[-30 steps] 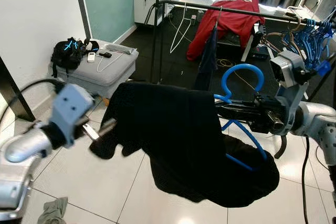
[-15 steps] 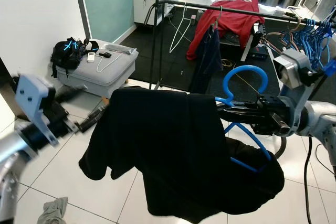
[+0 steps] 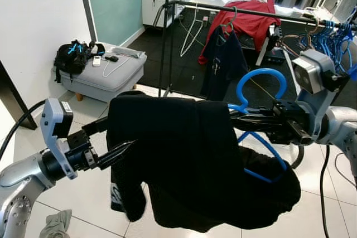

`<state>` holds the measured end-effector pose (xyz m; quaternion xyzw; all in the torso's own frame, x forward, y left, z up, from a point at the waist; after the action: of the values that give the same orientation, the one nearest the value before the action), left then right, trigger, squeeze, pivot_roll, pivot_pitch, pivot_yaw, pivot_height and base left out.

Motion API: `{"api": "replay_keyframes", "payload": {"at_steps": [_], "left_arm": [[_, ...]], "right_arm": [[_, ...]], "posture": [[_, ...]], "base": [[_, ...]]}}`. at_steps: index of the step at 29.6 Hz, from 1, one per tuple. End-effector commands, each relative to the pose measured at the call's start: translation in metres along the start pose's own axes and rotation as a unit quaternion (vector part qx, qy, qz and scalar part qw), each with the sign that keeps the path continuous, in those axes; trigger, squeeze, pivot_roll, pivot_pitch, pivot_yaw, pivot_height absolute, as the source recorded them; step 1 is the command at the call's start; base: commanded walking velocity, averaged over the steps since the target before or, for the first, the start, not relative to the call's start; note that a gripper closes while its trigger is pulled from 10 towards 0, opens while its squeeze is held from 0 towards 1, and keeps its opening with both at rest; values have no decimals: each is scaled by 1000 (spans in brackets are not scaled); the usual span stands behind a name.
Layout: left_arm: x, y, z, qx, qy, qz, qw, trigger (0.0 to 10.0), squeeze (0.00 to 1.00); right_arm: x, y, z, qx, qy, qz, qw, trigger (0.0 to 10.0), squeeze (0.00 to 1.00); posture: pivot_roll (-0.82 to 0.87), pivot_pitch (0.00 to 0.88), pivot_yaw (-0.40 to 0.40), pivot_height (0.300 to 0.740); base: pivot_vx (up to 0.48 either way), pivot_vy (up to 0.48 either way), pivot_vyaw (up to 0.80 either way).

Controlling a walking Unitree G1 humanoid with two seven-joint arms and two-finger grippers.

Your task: Hang hanger

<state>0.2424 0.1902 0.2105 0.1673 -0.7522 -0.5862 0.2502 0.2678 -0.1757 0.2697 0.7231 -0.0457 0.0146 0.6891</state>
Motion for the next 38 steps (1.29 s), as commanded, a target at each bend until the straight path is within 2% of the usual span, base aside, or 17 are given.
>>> {"api": "replay_keyframes", "payload": {"at_steps": [1, 2, 3, 6, 7, 11, 17, 19, 22, 27, 38], "left_arm": [[2, 2, 4, -4, -7, 2, 1000, 10000, 0], [2, 2, 4, -4, -7, 2, 1000, 10000, 0], [2, 3, 4, 0, -8, 4, 1000, 3882, 0], [2, 3, 4, 0, -8, 4, 1000, 3882, 0], [3, 4, 4, 1, -12, 5, 1000, 0, 0], [-1, 8, 5, 9, -1, -6, 1000, 0, 0], [-20, 18, 12, 8, 60, -44, 997, 0, 0], [-27, 25, 16, 16, 87, -61, 994, 0, 0], [-31, 29, 20, 18, 98, -69, 993, 0, 0], [-47, 43, 41, 22, 154, -99, 983, 0, 0], [-56, 49, 47, 26, 178, -107, 978, 0, 0]], "right_arm": [[-3, 10, -1, 11, 6, 20, 1000, 10000, 0], [-3, 10, -1, 11, 6, 20, 1000, 10000, 0], [-3, 11, -1, 12, 6, 20, 1000, 10000, 0], [-3, 11, -1, 12, 6, 20, 1000, 10000, 0], [-2, 11, -1, 12, 6, 21, 1000, 10000, 0], [-2, 12, -1, 15, 5, 21, 1000, 10000, 0], [-1, 13, 0, 13, -1, 22, 1000, 10000, 0], [0, 5, 6, -5, -18, 15, 1000, 10000, 0], [1, -1, 10, -18, -29, 9, 999, 10000, 0], [-5, -21, 22, -64, -61, -18, 996, 10000, 0], [-9, -39, 27, -110, -77, -31, 991, 10000, 0]], "posture": [[-5, 0, -68, 740], [-5, 0, -68, 740], [-5, 0, -68, 740], [-5, 0, -68, 740], [-3, 0, -70, 740], [-5, 0, -71, 740], [-6, 0, -69, 740], [-6, 0, -69, 740], [1, 0, -72, 740], [-1, 0, -68, 740], [-2, 0, -63, 740]], "base": [[0, 0, 0], [0, 0, 0], [0, 0, 0], [0, 0, 0], [0, 0, 0], [0, 0, 0], [0, 0, 0], [0, 0, 0], [0, 0, 0], [0, 0, 0], [0, 0, 0]]}}
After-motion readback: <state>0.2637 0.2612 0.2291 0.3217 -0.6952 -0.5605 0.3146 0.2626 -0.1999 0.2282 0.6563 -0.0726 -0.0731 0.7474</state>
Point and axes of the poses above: a point about 5 cm out from each wrist's last joint towards the gripper, its own z axis pointing back from the gripper into the wrist, its own y axis along the axis of the wrist's last joint, x = y × z, the point moved 2 cm from there along -z, pointing out of the wrist towards the gripper, and after that the axes turned 12 degrees about z, right-handed, at the moved point
